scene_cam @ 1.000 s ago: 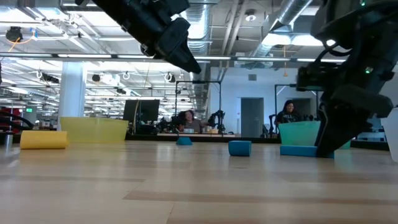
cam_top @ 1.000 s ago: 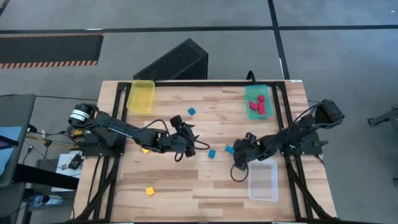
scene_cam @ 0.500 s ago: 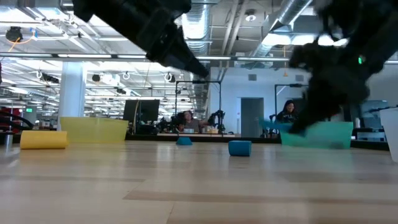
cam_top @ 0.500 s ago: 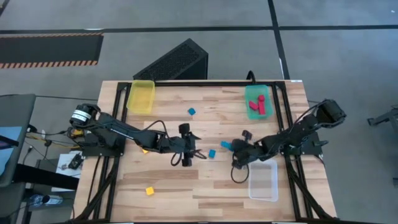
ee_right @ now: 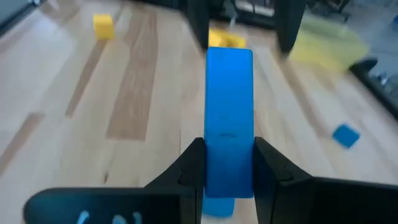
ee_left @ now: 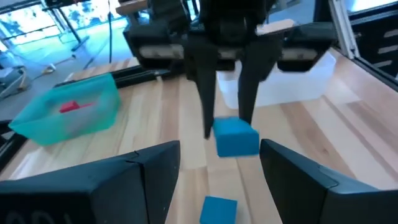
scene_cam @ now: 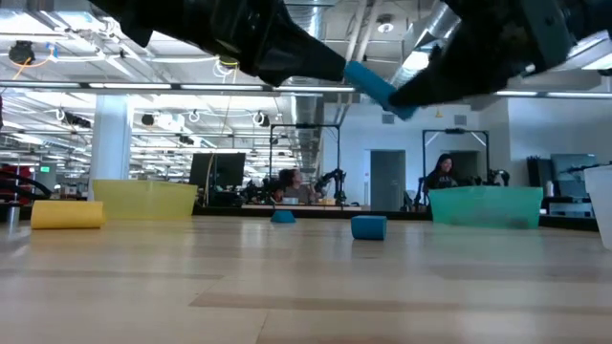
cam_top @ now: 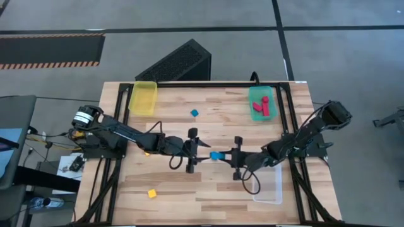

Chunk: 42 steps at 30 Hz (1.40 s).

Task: Sort & place blocks by color
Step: Put the bottom right blue block into the yellow bin

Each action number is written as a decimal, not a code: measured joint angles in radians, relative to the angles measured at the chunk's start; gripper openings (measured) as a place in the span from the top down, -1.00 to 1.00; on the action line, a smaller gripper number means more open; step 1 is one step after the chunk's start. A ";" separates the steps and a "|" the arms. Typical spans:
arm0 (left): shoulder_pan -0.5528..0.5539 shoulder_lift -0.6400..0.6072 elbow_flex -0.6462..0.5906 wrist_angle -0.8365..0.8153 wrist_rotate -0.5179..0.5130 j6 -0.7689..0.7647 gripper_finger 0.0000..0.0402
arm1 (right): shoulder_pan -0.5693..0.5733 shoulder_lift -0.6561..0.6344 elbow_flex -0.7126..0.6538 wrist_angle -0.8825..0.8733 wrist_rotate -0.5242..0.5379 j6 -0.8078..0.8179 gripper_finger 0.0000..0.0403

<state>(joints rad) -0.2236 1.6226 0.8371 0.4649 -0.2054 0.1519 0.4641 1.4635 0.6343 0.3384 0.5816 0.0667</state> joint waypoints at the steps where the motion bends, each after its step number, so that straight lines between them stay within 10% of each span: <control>1: -0.002 0.000 0.000 0.003 0.001 0.000 -0.06 | 0.000 0.000 0.011 -0.001 0.002 -0.017 0.56; 25: -0.010 0.000 0.000 0.088 0.023 -0.035 -0.04 | -0.018 -0.001 0.062 -0.013 0.012 -0.062 0.56; 36: 0.000 0.000 0.000 0.069 0.015 -0.048 0.65 | -0.012 -0.001 0.061 -0.014 0.012 -0.059 0.56; 42: -0.001 -0.006 0.001 0.054 -0.012 -0.054 0.65 | -0.013 -0.001 0.061 -0.006 0.015 -0.057 0.34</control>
<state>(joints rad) -0.2247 1.6171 0.8379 0.5189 -0.2178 0.0974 0.4515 1.4624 0.6949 0.3326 0.5967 0.0093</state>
